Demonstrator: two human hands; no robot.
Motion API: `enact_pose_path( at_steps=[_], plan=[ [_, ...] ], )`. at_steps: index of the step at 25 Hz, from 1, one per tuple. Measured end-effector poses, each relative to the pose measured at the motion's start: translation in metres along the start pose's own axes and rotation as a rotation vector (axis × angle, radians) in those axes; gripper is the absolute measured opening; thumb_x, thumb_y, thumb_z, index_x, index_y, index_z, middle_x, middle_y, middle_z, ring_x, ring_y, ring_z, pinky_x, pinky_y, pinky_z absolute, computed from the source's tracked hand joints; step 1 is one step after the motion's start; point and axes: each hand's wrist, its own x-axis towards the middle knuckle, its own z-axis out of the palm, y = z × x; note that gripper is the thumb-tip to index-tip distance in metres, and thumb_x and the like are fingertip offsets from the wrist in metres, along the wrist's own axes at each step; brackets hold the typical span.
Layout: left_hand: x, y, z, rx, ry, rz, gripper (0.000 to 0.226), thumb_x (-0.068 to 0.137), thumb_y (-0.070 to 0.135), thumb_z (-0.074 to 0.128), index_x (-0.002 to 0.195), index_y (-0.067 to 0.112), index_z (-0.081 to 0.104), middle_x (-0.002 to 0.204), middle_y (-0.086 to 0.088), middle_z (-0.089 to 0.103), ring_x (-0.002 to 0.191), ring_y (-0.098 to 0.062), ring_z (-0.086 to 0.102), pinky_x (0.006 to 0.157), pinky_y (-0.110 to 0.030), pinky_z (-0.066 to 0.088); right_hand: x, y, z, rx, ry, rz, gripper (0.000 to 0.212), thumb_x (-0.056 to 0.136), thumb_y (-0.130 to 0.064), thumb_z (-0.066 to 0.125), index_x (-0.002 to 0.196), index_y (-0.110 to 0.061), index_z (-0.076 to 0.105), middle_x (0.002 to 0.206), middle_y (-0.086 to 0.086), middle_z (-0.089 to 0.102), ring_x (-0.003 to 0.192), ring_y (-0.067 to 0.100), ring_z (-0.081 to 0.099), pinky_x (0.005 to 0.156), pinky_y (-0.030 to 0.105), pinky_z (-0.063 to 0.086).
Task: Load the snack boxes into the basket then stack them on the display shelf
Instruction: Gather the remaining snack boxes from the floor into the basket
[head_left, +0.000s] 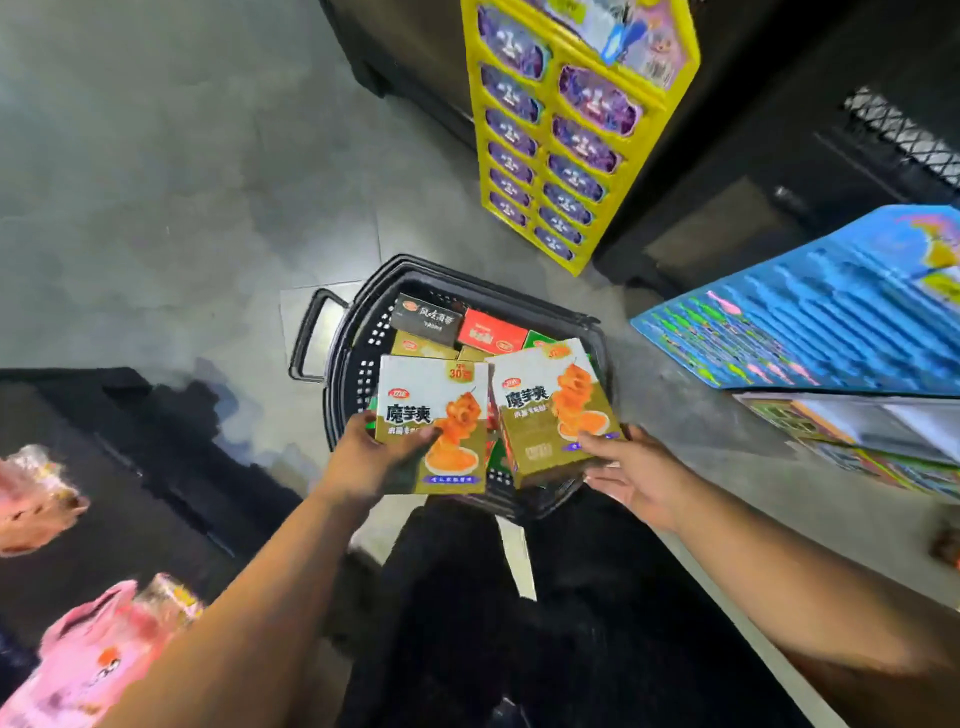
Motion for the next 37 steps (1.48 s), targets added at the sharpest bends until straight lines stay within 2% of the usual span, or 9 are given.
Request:
enact_pose_path(
  at_steps=[3, 6, 10, 16, 18, 21, 25, 29, 37],
  plan=[
    [0.066, 0.015, 0.018, 0.067, -0.106, 0.015, 0.047, 0.082, 0.017, 0.079, 0.119, -0.003, 0.06, 0.089, -0.002, 0.075, 0.072, -0.009, 0.07, 0.06, -0.019, 0.053, 0.05, 0.008, 0.011, 0.145, 0.083, -0.009, 0.038, 0.082, -0.009, 0.073, 0.112, -0.011, 0.049, 0.103, 0.01, 0.069, 0.087, 0.022, 0.067, 0.102, 0.042, 0.047],
    [0.137, 0.02, 0.034, 0.12, -0.177, 0.015, 0.06, 0.081, 0.02, 0.079, 0.127, -0.003, 0.048, 0.086, -0.004, 0.073, 0.06, -0.008, 0.066, 0.052, -0.02, 0.05, 0.1, 0.02, 0.022, 0.297, 0.15, -0.049, 0.028, 0.087, -0.005, 0.068, 0.106, -0.01, 0.048, 0.099, 0.007, 0.068, 0.09, 0.02, 0.067, 0.102, 0.04, 0.046],
    [0.212, 0.011, 0.063, 0.226, -0.25, 0.034, 0.015, 0.089, 0.007, 0.069, 0.093, 0.008, 0.056, 0.055, 0.007, 0.065, 0.038, 0.001, 0.055, 0.038, -0.013, 0.041, 0.165, 0.047, 0.034, 0.356, 0.182, -0.073, 0.022, 0.091, -0.009, 0.066, 0.096, -0.025, 0.051, 0.104, 0.001, 0.061, 0.099, 0.02, 0.062, 0.095, 0.037, 0.051],
    [0.251, -0.014, 0.086, 0.278, -0.254, 0.102, 0.019, 0.083, 0.012, 0.077, 0.086, 0.015, 0.058, 0.077, 0.004, 0.075, 0.068, -0.009, 0.07, 0.067, -0.025, 0.056, 0.215, 0.078, 0.037, 0.576, 0.383, -0.074, 0.032, 0.084, 0.002, 0.069, 0.115, -0.006, 0.06, 0.11, 0.009, 0.069, 0.095, 0.02, 0.068, 0.076, 0.03, 0.055],
    [0.258, -0.018, 0.09, 0.401, -0.219, 0.117, 0.038, 0.079, 0.036, 0.081, 0.1, 0.018, 0.055, 0.099, -0.004, 0.074, 0.094, -0.023, 0.071, 0.088, -0.04, 0.056, 0.219, 0.079, 0.04, 0.534, 0.415, -0.094, 0.025, 0.084, 0.004, 0.068, 0.105, -0.01, 0.065, 0.097, 0.005, 0.071, 0.08, 0.013, 0.07, 0.074, 0.029, 0.055],
    [0.255, -0.02, 0.094, 0.653, -0.106, 0.174, 0.062, 0.07, 0.071, 0.069, 0.107, 0.026, 0.052, 0.1, -0.005, 0.072, 0.102, -0.029, 0.066, 0.088, -0.038, 0.053, 0.22, 0.081, 0.044, 0.481, 0.491, -0.146, 0.028, 0.081, 0.004, 0.071, 0.103, -0.012, 0.064, 0.096, 0.006, 0.07, 0.072, 0.013, 0.071, 0.079, 0.033, 0.057],
    [0.237, -0.02, 0.103, 0.663, 0.019, 0.213, 0.06, 0.086, 0.048, 0.068, 0.126, 0.016, 0.037, 0.103, 0.001, 0.063, 0.09, -0.02, 0.058, 0.076, -0.028, 0.038, 0.221, 0.09, 0.043, 0.398, 0.527, -0.163, 0.029, 0.078, -0.007, 0.078, 0.101, -0.019, 0.064, 0.101, 0.009, 0.07, 0.089, 0.023, 0.072, 0.088, 0.042, 0.057],
    [0.24, -0.019, 0.105, 0.772, 0.12, 0.222, 0.062, 0.082, 0.054, 0.07, 0.122, 0.014, 0.044, 0.127, -0.013, 0.046, 0.103, -0.035, 0.057, 0.088, -0.039, 0.044, 0.22, 0.082, 0.045, 0.23, 0.558, -0.166, 0.041, 0.067, -0.03, 0.082, 0.104, -0.026, 0.064, 0.097, -0.001, 0.071, 0.093, 0.023, 0.07, 0.084, 0.047, 0.058],
    [0.237, -0.01, 0.098, 0.893, 0.035, 0.282, 0.073, 0.085, 0.05, 0.069, 0.137, 0.01, 0.036, 0.136, -0.015, 0.042, 0.122, -0.033, 0.048, 0.099, -0.039, 0.041, 0.219, 0.072, 0.044, 0.236, 0.567, -0.126, 0.043, 0.075, -0.02, 0.082, 0.113, -0.02, 0.062, 0.093, -0.001, 0.066, 0.084, 0.02, 0.066, 0.08, 0.041, 0.06]
  ],
)
